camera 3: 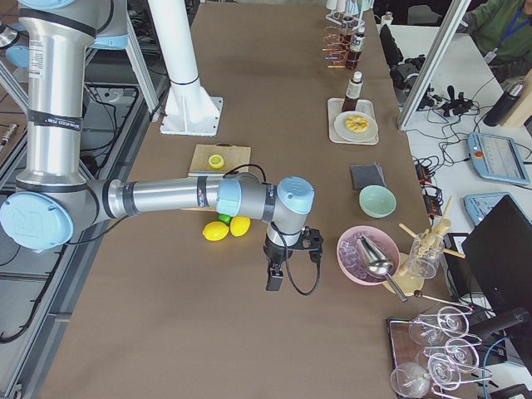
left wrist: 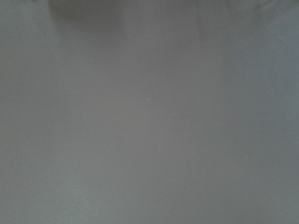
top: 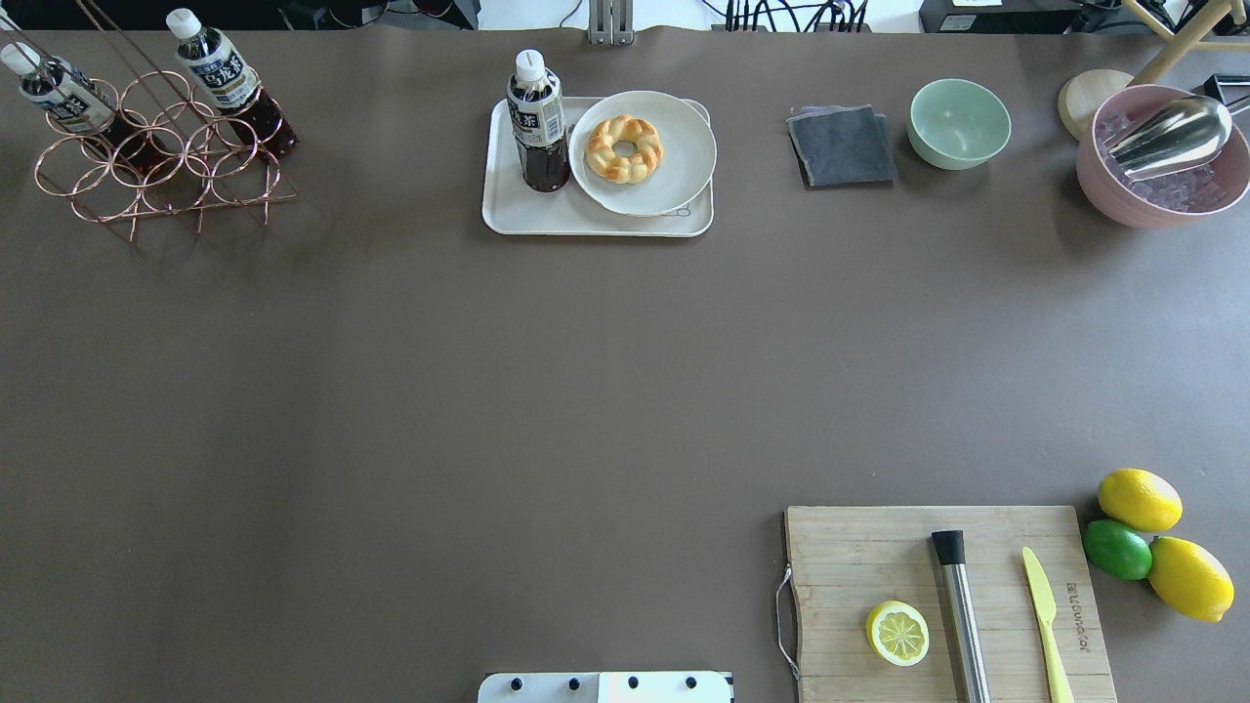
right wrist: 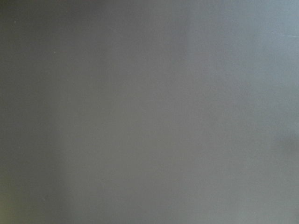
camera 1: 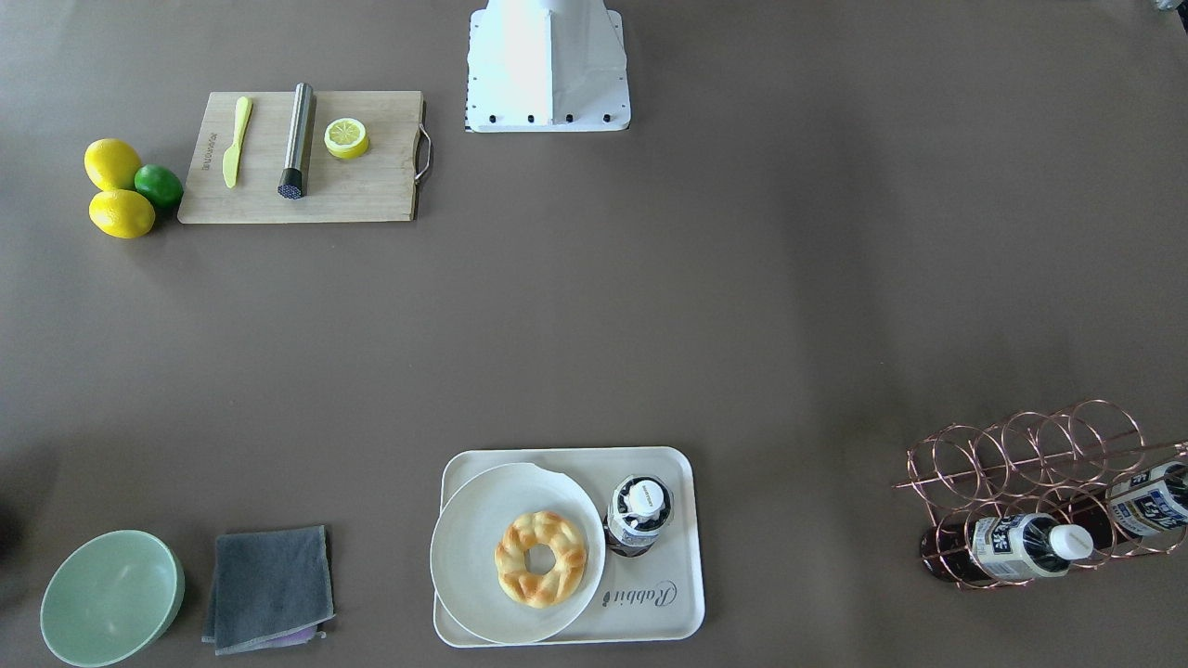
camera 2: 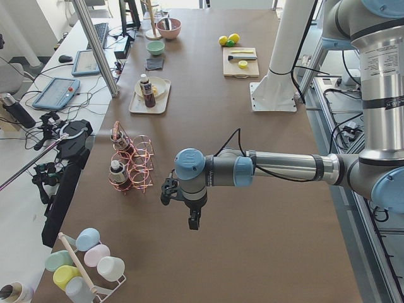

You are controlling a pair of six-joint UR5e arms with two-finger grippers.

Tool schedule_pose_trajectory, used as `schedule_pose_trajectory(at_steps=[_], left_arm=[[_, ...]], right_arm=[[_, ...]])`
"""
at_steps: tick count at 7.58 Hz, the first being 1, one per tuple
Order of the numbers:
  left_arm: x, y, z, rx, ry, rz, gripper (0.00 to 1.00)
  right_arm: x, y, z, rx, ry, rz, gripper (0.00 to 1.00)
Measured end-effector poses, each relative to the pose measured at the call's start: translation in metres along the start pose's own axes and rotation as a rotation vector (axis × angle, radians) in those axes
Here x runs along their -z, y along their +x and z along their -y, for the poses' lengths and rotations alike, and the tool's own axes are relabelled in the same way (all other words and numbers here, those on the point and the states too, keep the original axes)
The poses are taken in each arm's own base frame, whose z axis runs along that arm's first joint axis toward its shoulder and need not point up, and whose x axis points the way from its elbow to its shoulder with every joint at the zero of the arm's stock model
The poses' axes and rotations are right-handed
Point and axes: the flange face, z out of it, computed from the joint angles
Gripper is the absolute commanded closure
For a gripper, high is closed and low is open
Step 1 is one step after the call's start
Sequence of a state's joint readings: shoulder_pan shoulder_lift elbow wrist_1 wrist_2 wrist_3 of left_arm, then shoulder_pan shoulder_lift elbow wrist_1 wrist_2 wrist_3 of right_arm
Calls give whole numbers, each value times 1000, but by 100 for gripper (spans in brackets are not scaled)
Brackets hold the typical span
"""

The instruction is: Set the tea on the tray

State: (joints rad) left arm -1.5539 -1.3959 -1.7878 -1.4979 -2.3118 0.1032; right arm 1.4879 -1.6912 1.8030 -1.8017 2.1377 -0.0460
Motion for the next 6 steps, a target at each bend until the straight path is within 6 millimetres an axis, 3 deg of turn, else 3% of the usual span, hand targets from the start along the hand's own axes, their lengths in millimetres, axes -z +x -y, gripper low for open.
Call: schedule_pose_trajectory(at_steps=[6], left_arm=[[-1, -1, -1, 2, -2, 0, 3]], right_arm=[[0, -3, 1, 6, 2, 23, 0]])
